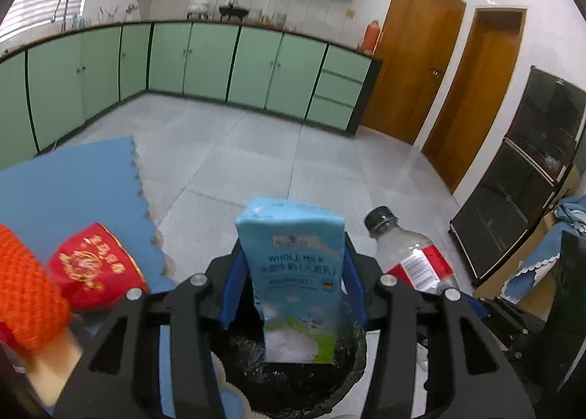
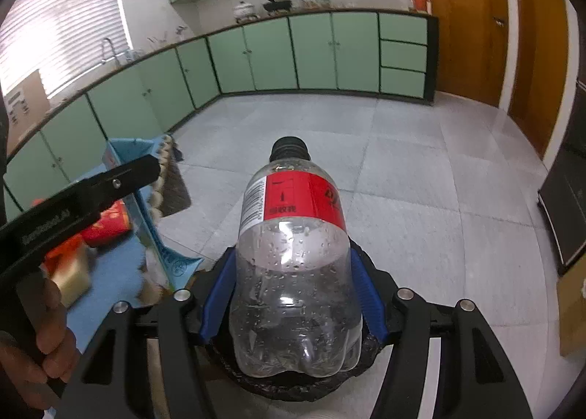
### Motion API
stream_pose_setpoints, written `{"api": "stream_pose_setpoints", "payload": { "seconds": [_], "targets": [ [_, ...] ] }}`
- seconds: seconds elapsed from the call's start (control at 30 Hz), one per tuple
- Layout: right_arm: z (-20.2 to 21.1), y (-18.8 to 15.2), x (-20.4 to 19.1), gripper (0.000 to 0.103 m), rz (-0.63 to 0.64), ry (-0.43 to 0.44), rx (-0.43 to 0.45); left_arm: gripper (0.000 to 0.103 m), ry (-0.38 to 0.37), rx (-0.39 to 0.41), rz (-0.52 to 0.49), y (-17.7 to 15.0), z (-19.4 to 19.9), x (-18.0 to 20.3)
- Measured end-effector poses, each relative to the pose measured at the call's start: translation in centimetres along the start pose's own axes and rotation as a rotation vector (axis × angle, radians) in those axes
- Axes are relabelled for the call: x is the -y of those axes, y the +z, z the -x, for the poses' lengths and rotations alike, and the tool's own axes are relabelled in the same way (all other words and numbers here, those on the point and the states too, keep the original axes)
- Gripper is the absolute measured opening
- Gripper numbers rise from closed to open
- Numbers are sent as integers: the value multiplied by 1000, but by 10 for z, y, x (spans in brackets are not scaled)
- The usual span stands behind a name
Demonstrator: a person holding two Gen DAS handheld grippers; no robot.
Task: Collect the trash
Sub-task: 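Carry bottle and carton over the black bin and open both grippers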
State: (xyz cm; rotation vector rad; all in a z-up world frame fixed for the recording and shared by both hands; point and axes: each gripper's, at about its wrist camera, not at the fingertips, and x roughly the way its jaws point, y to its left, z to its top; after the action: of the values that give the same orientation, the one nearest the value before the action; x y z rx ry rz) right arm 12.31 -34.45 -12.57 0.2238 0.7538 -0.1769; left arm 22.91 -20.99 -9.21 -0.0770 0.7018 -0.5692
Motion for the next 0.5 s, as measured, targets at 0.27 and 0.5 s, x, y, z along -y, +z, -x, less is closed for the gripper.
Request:
{"api": "stream_pose_setpoints", "payload": {
  "seconds": [0.27,0.5],
  "targets": [
    [-23,-4,8,61,-15,-21,-44,70,27,21,-27,10,3,-11],
    [-20,3,-3,70,2,-37,-21,73,115,24,-73,1,12,-17]
  ]
}}
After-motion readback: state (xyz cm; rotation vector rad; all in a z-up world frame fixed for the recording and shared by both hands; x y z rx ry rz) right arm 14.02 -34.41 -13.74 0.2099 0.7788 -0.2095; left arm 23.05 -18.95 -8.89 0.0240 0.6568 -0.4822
